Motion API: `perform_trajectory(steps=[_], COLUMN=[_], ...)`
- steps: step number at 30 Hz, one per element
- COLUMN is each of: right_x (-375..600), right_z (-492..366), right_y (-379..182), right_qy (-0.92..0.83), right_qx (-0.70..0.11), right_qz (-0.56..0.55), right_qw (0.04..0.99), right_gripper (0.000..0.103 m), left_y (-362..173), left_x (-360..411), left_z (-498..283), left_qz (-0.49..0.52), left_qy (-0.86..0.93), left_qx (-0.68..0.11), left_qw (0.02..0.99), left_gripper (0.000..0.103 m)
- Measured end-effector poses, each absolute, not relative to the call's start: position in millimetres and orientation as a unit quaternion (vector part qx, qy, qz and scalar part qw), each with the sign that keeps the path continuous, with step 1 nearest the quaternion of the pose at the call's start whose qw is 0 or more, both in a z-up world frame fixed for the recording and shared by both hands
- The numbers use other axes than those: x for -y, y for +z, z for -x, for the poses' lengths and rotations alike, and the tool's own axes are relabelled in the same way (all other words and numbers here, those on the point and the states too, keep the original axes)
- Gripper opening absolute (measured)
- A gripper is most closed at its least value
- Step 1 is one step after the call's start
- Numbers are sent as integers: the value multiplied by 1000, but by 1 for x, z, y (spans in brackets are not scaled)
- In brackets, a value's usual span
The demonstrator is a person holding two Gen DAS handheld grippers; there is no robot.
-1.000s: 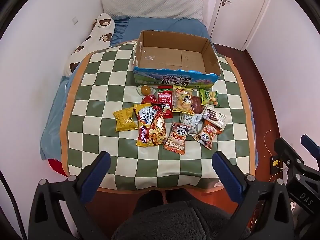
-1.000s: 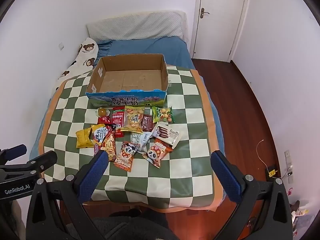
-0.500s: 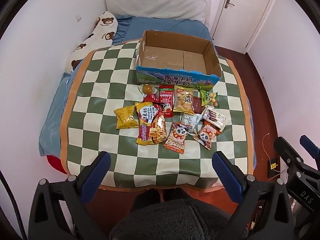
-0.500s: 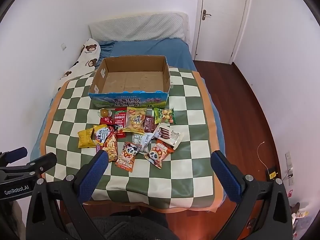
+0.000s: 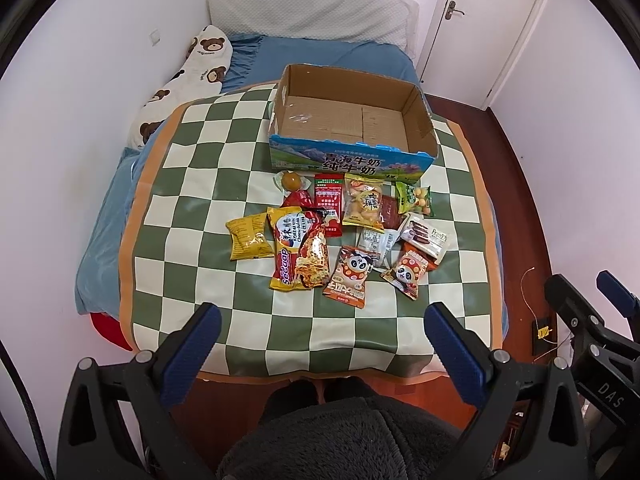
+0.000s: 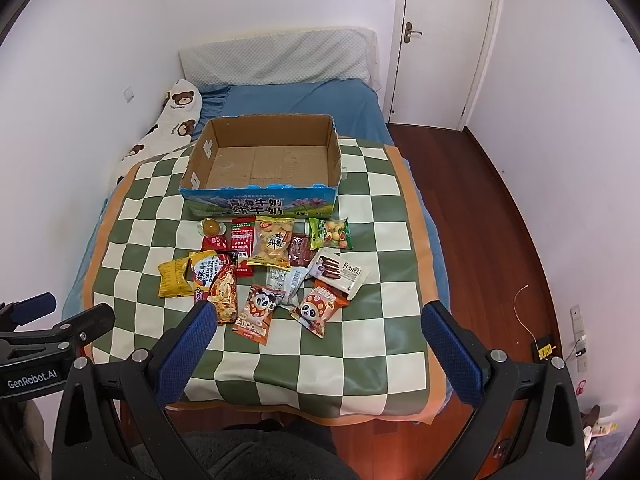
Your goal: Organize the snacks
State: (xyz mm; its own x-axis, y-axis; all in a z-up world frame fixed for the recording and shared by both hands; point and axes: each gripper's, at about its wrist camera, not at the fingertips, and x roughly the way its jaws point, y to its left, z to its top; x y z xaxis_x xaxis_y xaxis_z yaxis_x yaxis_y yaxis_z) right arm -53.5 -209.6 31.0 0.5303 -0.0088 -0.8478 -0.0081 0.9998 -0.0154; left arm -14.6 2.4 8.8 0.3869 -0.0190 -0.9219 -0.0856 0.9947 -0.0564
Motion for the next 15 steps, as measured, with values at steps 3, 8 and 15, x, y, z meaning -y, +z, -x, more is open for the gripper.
perform_trajectory(steps=[3, 8, 15], right_x=[209, 211, 210], right_z=[53, 53, 55], right_y=[33, 38, 37], right_qy=[0, 1, 2], right_qx=[-484, -486, -483], right_qz=[10, 8, 8], right_qw=[875, 874, 875], right_gripper=[103, 103, 103], left_y=[9, 9, 10], left_x=[-1, 0, -2], left_z=[17, 18, 19], left_qz=[44, 44, 44], left_qy=[16, 16, 16], left_qx=[-554, -552, -552], left_qw=[832, 832, 832], left_gripper=[103, 103, 103])
